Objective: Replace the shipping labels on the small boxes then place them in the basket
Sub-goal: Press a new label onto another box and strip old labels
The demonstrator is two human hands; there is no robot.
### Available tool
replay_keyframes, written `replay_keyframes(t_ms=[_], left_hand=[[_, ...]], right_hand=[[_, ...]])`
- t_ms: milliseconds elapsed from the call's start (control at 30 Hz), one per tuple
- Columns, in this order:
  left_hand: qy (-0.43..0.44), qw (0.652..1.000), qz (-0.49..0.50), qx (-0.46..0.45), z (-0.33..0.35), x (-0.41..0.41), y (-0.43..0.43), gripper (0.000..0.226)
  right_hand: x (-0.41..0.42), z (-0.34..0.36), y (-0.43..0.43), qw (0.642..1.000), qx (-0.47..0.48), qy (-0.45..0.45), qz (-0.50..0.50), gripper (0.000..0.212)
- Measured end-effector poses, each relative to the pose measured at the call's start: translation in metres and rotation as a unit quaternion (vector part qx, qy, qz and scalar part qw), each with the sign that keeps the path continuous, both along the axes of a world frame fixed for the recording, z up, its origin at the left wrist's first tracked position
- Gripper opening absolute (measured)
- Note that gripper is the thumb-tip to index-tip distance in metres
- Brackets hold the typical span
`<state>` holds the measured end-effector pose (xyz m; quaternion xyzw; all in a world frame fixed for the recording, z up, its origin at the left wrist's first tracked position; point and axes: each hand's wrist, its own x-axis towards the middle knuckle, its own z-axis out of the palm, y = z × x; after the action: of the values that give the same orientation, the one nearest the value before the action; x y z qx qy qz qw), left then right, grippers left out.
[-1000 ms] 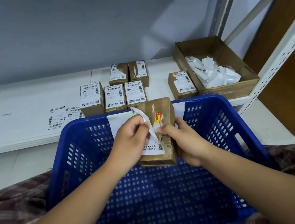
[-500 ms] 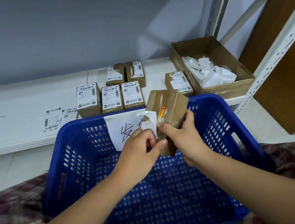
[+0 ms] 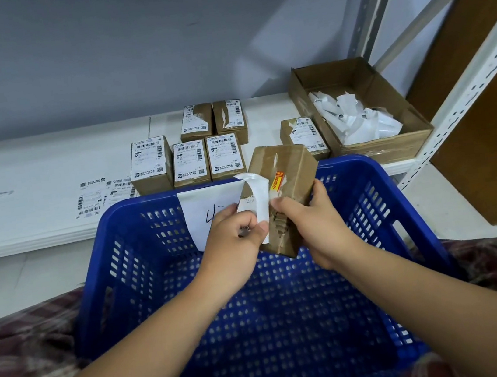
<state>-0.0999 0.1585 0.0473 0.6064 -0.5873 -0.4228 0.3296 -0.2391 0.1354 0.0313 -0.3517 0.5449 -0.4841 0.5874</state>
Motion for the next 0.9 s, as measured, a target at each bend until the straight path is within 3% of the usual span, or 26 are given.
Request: replay_keyframes(t_ms=[400, 667, 900], left_hand=[[0.111, 0.991, 0.018, 0.07, 0.004, -0.001, 0.0, 0.038], [0.135, 0.987, 0.039, 0.077, 0.006, -0.001, 0.001, 0.033], [0.105, 0.992, 0.026, 0.066, 0.011, 0.005, 0.003, 0.035]], right_hand=[[-0.001, 0.002, -0.002, 1.0, 0.015, -0.014, 0.015, 0.051], [-0.001, 0.005, -0.001, 0.999, 0.009, -0.022, 0.024, 0.048], [0.001, 0.005, 0.005, 0.995, -0.061, 0.068, 0.046, 0.057]])
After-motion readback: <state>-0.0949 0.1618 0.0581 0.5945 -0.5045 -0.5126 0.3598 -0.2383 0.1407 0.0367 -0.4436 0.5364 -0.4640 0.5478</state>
